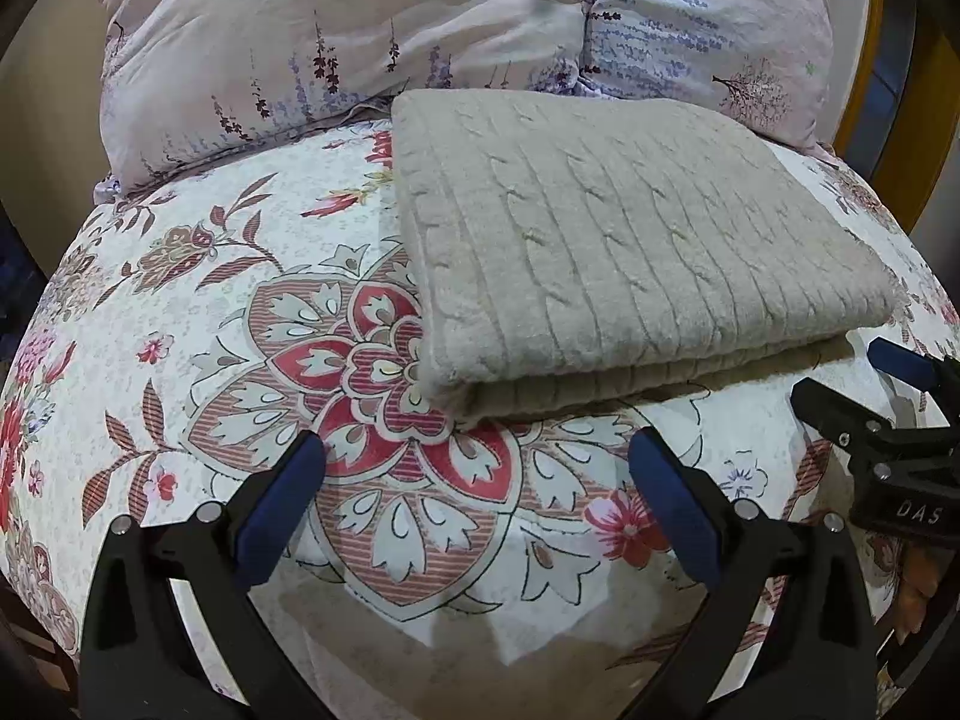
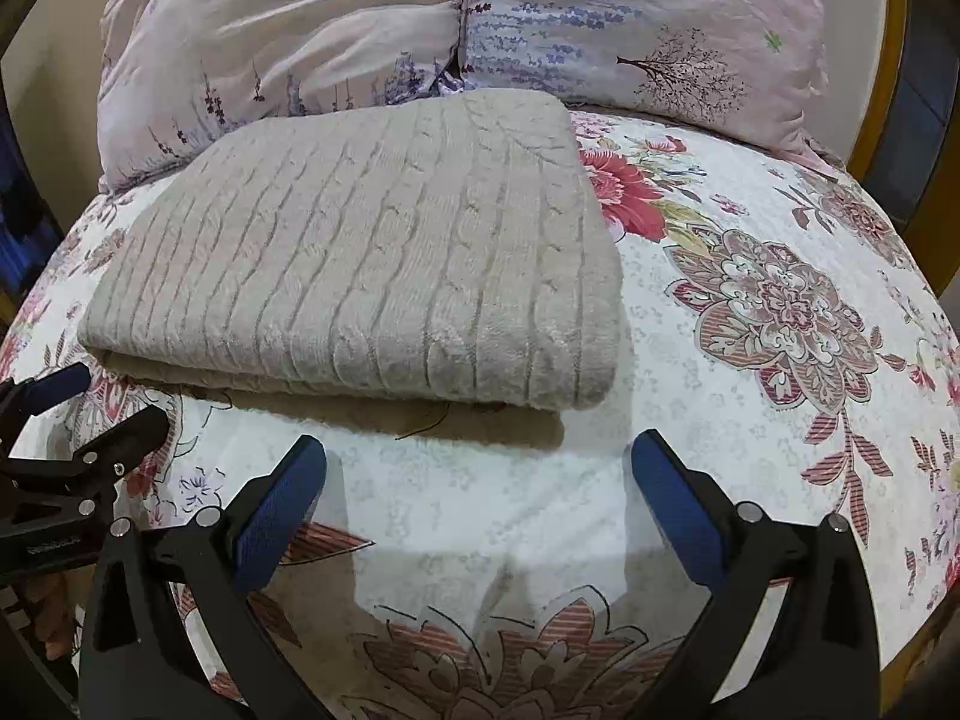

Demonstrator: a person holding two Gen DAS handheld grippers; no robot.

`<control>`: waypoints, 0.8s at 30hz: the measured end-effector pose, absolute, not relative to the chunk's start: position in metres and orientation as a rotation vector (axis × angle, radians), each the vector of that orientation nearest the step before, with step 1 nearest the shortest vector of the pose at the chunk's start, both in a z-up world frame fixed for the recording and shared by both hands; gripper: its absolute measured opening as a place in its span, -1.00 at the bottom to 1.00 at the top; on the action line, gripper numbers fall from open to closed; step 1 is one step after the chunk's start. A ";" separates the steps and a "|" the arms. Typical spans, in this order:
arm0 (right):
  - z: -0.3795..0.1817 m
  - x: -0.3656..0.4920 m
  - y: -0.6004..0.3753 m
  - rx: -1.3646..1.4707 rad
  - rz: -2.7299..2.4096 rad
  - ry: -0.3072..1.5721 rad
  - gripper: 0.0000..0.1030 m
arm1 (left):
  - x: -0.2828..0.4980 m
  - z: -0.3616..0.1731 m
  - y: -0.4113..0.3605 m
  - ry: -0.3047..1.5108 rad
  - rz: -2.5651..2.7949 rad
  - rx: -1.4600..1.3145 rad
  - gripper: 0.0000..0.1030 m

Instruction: Fold small clothes

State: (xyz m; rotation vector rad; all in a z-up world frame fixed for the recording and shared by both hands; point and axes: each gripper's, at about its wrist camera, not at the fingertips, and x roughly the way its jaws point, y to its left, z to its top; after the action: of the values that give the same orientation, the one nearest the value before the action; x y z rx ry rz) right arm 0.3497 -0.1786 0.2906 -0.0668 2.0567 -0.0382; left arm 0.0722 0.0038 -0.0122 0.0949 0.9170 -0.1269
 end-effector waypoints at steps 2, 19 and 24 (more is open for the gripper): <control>0.290 0.349 -0.177 -0.082 -0.036 2.059 0.97 | 0.073 -0.013 0.004 0.914 -0.127 0.093 0.96; 0.289 0.350 -0.178 -0.081 -0.046 2.059 0.97 | 0.072 -0.013 0.004 0.908 -0.120 0.087 0.97; 0.290 0.350 -0.179 -0.080 -0.042 2.059 0.97 | 0.072 -0.013 0.004 0.908 -0.121 0.087 0.97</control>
State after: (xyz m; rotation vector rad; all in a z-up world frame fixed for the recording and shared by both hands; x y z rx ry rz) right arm 0.3497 -0.1788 0.2896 -0.0801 2.0587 -0.0425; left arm 0.0722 0.0037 -0.0129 0.0869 0.9079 -0.1208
